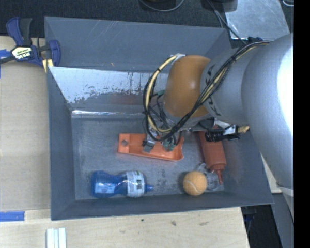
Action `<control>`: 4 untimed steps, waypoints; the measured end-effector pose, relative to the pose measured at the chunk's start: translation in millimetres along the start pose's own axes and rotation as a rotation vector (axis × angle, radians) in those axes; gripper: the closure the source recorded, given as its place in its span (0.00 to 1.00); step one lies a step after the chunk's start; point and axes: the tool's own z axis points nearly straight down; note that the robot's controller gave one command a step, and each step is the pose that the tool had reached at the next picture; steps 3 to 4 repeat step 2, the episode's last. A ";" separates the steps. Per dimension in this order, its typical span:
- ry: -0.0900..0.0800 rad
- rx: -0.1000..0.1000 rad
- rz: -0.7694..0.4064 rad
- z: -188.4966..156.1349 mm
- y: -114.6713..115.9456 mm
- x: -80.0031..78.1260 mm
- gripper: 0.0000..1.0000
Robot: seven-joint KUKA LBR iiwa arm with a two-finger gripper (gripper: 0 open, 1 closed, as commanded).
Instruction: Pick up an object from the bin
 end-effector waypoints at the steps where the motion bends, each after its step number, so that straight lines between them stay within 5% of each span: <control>1: 0.003 0.002 0.000 -21.7 -1.0 0.8 1.00; 4: -0.001 0.000 0.000 -39.4 -0.5 -0.7 1.00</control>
Offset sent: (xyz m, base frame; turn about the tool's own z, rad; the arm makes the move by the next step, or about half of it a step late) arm -0.0001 0.0000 0.0752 0.0000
